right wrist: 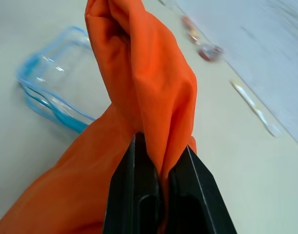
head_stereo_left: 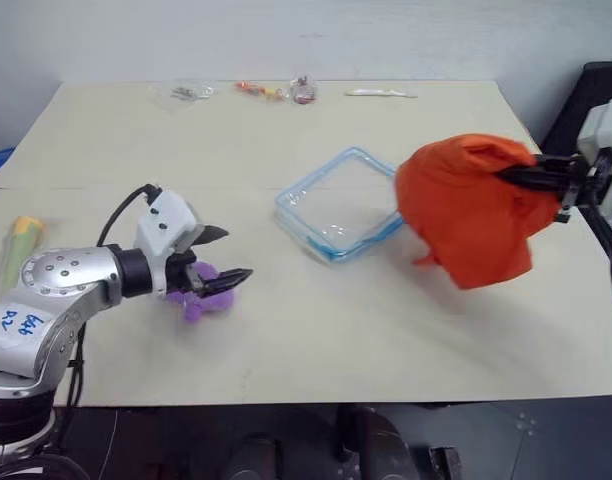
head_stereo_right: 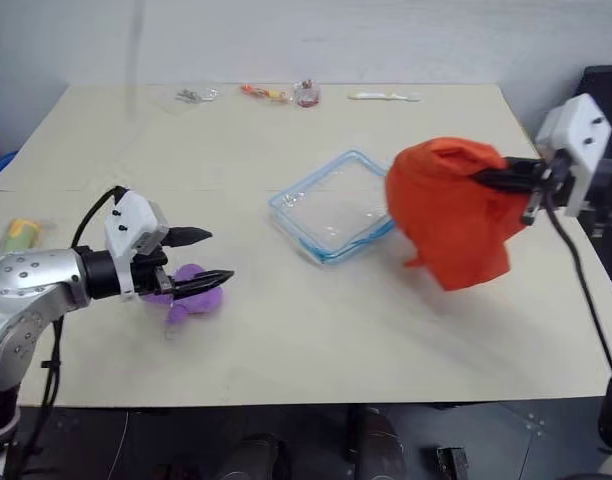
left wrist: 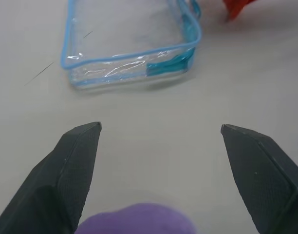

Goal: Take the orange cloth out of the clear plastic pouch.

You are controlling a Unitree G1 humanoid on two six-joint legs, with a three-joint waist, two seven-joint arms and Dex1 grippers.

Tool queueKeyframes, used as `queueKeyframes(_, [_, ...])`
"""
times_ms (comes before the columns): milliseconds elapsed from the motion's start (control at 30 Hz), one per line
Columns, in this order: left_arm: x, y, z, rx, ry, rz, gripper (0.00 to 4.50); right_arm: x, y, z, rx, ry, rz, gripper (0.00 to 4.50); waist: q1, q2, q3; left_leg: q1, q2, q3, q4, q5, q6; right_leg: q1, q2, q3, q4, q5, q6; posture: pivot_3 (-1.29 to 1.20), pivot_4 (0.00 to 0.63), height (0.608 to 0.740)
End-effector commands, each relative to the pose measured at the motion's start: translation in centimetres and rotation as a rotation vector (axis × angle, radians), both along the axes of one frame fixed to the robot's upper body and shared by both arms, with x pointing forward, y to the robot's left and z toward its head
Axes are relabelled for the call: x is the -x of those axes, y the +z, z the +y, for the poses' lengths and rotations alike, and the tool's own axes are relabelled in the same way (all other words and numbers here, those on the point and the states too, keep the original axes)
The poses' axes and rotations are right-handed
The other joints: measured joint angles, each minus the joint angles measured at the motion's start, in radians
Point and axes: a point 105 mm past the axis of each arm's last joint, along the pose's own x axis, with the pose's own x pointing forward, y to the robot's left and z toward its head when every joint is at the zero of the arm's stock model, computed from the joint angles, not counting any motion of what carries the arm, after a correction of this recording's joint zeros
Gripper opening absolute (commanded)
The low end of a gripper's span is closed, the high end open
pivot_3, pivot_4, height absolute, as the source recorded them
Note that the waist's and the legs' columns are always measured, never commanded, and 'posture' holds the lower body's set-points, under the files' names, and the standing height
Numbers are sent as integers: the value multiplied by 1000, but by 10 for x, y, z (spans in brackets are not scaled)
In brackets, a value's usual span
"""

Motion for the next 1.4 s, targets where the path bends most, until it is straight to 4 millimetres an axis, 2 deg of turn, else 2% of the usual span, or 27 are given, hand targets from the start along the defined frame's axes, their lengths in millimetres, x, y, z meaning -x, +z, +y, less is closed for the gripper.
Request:
queueKeyframes(33, [1, 11, 0, -7, -75, -51, 4181, 5, 32, -28, 134, -126, -213, 0, -4, 0, 0, 0, 0, 0, 0, 0, 0, 0, 0, 0, 0, 0, 0, 0, 150, 740])
queueKeyframes(133, [16, 26, -22, 70, -225, -50, 4181, 4, 35, -36, 319, -167, -362, 0, -7, 0, 0, 0, 1, 0, 0, 0, 0, -1, 0, 0, -1, 0, 0, 0, 150, 740])
queueKeyframes(233, [27, 32, -35, 110, -308, -39, 4181, 8, 25, -26, 461, -108, -487, 0, -15, 0, 0, 0, 1, 0, 0, 0, 0, -1, -1, 0, -1, 0, 0, 0, 150, 740])
queueKeyframes(267, [29, 32, -38, 116, -320, -37, 4181, 10, 14, -23, 530, -77, -514, 0, -18, 0, 0, 0, 1, 0, -1, 0, 0, -1, -1, 0, 0, 0, 0, 0, 150, 740])
queueKeyframes(367, [37, 33, -45, 140, -351, -29, 4181, 22, -43, -17, 705, 49, -524, 0, -19, 0, 0, 0, 1, 0, -1, 0, -1, 0, -1, 1, 0, 0, 0, 0, 150, 740])
queueKeyframes(467, [44, 32, -46, 151, -366, -16, 4181, 33, -92, -21, 725, 90, -461, 0, -20, 0, 0, 0, 1, 1, 0, 0, -1, 0, -2, 2, 1, 0, 0, 0, 150, 740])
queueKeyframes(533, [46, 32, -45, 152, -367, -12, 4181, 37, -109, -24, 707, 77, -430, 0, -21, 0, 0, 0, 1, 1, 0, 0, -1, 1, -1, 3, 1, 0, 0, 0, 150, 740])
queueKeyframes(767, [50, 37, -36, 165, -368, -10, 4181, 51, -136, -30, 619, 50, -296, 0, -23, 1, 0, 2, 2, 1, -1, 1, -2, 1, 1, 12, 1, 0, 0, 0, 150, 740])
queueKeyframes(833, [50, 37, -34, 162, -370, -13, 4214, 55, -143, -32, 586, 37, -246, 575, -23, 1, 0, 2, 1, 1, 0, 1, -2, 1, 1, 12, 1, 0, 0, 0, 150, 740])
queueKeyframes(900, [50, 37, -33, 158, -372, -7, 4214, 60, -150, -33, 564, 36, -207, 965, -19, 1, 0, 2, 1, 1, 0, 1, -2, 2, 1, 12, 1, 0, 0, 0, 150, 740])
queueKeyframes(1100, [48, 33, -22, 147, -371, 25, 4214, 77, -161, -29, 477, 20, -107, 3086, -20, 1, 0, 2, 1, 1, -1, 1, -2, 2, 1, 13, 1, 0, 0, 0, 150, 740])
queueKeyframes(1233, [50, 34, -11, 141, -368, 39, 4214, 93, -153, -41, 248, -110, 86, 4478, -16, 1, 0, 2, 1, 1, -1, 1, -2, 2, 2, 13, 1, 0, 0, 0, 150, 740])
queueKeyframes(1400, [55, 38, 17, 100, -340, 46, 4214, 136, -132, -102, -34, -351, 427, 4478, -10, 1, 0, 2, 1, 1, -1, 0, 0, 2, 2, 12, -1, 0, 0, 0, 150, 740])
